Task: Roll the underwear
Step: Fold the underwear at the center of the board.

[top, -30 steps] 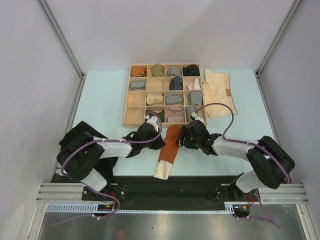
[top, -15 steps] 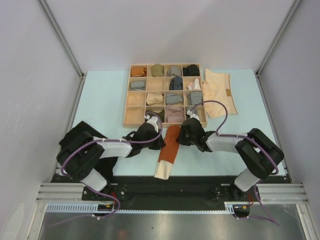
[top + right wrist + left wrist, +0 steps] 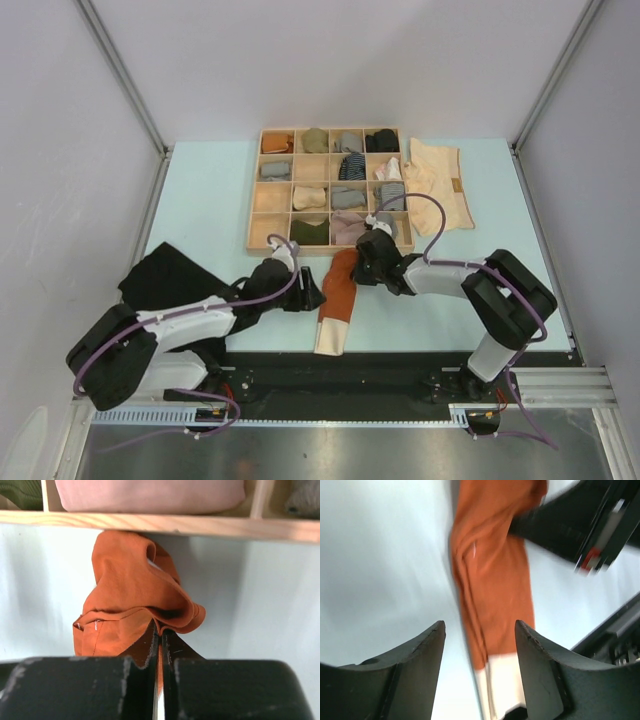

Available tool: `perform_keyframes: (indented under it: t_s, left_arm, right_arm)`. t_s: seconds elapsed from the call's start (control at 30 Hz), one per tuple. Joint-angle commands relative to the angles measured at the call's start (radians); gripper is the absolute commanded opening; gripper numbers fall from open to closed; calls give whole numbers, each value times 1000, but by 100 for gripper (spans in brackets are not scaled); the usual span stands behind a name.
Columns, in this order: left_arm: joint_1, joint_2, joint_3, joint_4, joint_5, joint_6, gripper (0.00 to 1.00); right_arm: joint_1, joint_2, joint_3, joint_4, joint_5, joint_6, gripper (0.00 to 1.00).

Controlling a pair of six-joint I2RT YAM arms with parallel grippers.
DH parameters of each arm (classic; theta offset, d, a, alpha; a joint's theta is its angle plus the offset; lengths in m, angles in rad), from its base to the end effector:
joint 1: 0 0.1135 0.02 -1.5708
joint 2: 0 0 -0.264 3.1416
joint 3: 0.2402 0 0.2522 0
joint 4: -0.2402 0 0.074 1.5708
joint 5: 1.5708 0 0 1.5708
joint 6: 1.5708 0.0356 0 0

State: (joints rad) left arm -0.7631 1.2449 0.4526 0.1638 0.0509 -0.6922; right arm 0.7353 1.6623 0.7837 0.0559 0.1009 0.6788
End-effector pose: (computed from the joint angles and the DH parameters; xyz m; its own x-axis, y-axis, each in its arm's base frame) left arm 0.1713 -0.1664 0.1669 -0.7866 -0.1297 -0.6036 0.2831 0.7931 -0.5393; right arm 0.2405 0.2127 0.1459 -0.8102 0.1094 -0.5758 -0.1386 0.9188 0.3696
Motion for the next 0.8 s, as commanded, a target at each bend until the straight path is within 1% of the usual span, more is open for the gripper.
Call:
perform_keyframes:
  t_s: [0.0,0.1,0.13,0.23,0.5,0.67,0.77]
  left_arm:
    - [-33,-76,-87,-17,47,-127,63]
    - [-71,-128,-138,-11,49,-206,63]
    - [-97,-142,-172,-3,41,-255,63]
    - [-119,-186,-216,23,37,-344,64]
    - [-150,-297,-296,-35,9,-455,66]
    - [-168,-346,-360,17,18,-536,67]
    - [-189,-351,-359,19,4,-558,68]
  right_arm:
    - [-4,40,46,-13,51,-35,0]
    - [-4,50,55,-13,53,-38,0]
    - [-4,51,54,-11,54,-38,0]
    - [-2,45,49,-14,51,-44,0]
    - [35,24,15,-11,46,-27,0]
    - [53,1,-3,-14,62,-18,0]
    - [62,-7,-8,-21,65,-15,0]
